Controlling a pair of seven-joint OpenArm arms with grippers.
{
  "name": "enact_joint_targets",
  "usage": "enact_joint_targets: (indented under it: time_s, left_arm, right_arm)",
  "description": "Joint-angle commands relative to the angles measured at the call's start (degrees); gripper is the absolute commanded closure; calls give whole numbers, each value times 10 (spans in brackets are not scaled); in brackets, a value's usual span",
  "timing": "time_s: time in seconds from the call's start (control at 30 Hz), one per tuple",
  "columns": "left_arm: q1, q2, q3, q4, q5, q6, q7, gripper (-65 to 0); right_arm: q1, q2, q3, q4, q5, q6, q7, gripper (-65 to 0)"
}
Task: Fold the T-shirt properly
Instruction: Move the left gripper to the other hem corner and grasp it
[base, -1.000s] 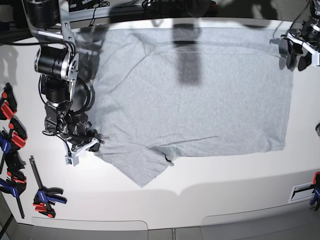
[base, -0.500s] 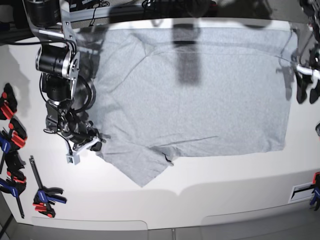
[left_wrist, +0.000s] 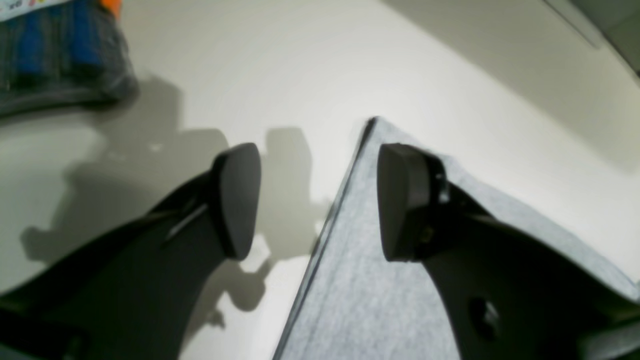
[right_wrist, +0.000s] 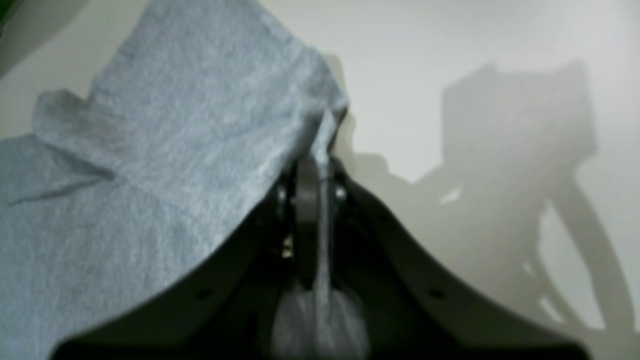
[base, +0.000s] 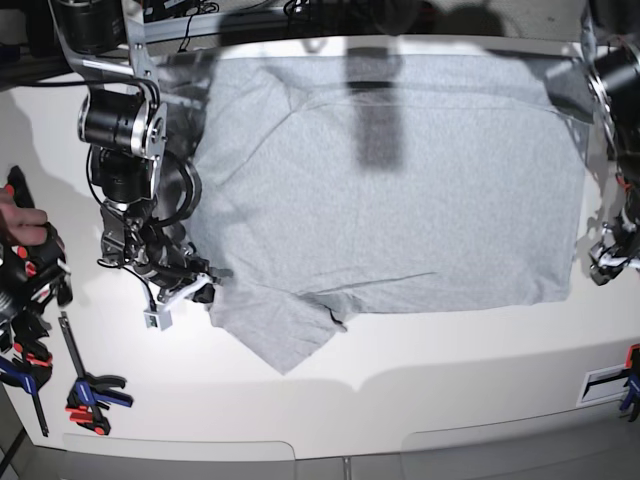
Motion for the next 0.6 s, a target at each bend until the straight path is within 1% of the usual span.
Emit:
enact_joint_targets:
  time_s: [0.0,0.1,0.2,0.4,0.57]
  left_arm:
    - [-34,-13,-1,-27,-7,-1,-21,-345]
    - [-77,-13,-1,-118,-7,-1,-44,-346]
    - [-86,-13,-1,-162,-8,-1,-50,-346]
    - [-85,-9,-1,-172,-8,-6,-43,-346]
    - [-85,21,-1,-172,-7,-5,-41,-346]
  right_arm:
    - [6,1,-2,-1,-23,-11,-30,0]
    - [6,1,-2,-1,-23,-11,-30,0]
    - [6,1,-2,-1,-23,-11,-30,0]
    - [5,1,-2,-1,-24,-11,-26,0]
    - [6,1,-2,-1,-23,-11,-25,0]
